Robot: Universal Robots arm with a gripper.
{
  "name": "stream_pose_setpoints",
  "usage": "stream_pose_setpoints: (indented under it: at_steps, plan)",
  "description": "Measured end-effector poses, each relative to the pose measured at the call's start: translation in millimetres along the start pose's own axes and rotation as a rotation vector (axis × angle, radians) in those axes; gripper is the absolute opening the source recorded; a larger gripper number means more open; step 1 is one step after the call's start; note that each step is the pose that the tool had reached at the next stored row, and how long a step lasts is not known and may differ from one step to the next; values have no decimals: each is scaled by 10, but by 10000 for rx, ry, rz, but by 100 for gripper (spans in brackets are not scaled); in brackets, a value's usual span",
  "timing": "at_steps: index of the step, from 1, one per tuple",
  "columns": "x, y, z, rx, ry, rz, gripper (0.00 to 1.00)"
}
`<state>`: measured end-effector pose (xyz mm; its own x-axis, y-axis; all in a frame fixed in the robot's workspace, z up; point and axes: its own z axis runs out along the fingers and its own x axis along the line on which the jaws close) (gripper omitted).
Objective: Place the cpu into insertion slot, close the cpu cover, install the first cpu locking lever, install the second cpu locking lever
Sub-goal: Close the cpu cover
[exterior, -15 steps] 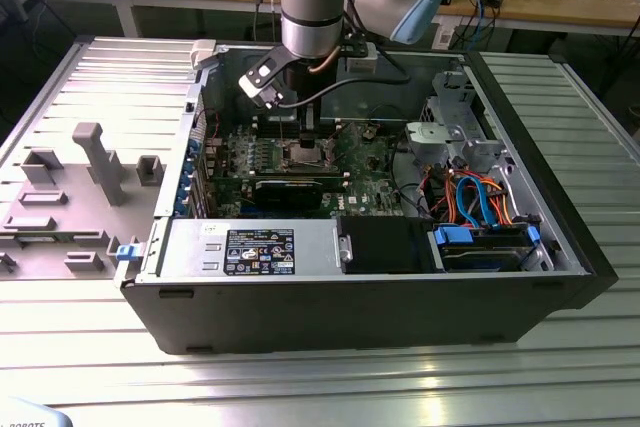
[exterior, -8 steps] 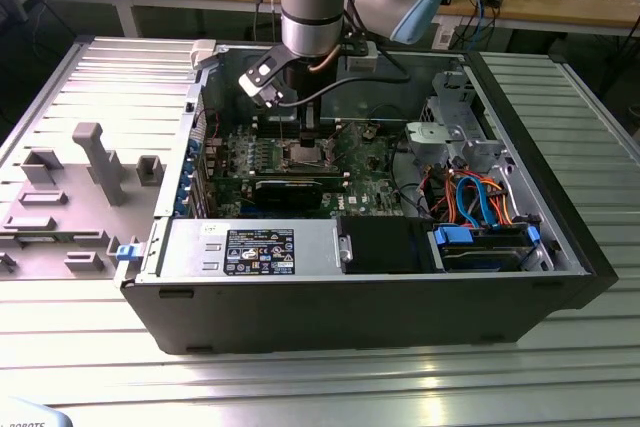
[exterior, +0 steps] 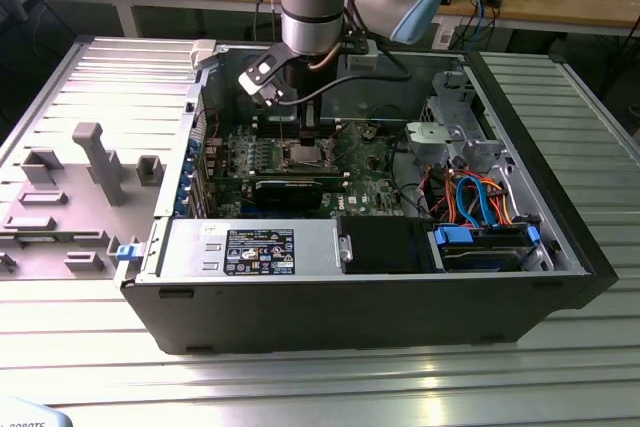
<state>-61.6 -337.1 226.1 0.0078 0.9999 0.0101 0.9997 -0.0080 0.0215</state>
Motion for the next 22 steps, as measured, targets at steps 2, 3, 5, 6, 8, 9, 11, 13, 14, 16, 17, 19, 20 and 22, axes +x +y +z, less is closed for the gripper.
stream_pose_setpoints:
  at_steps: [2,3,5,6,8,9,11,13,14,16,17,19,20,22]
  plan:
    - [0,0,-3,-2,3,1,11]
    - [0,0,-5,0,1,0,11]
    - [0,0,-13,0,1,8,11]
    - [0,0,-13,0,0,8,11]
    - [0,0,-16,0,-1,8,11]
    - [0,0,-19,1,-1,8,11]
    - [0,0,-24,1,0,8,11]
    - [0,1,-42,0,1,7,11]
    - [1,1,-59,0,1,8,11]
    - [1,1,-61,0,1,8,11]
    - [1,1,-63,0,0,8,11]
    - [1,2,-71,-1,1,8,11]
    - [1,2,-80,0,1,8,11]
    - [1,2,-82,0,0,8,11]
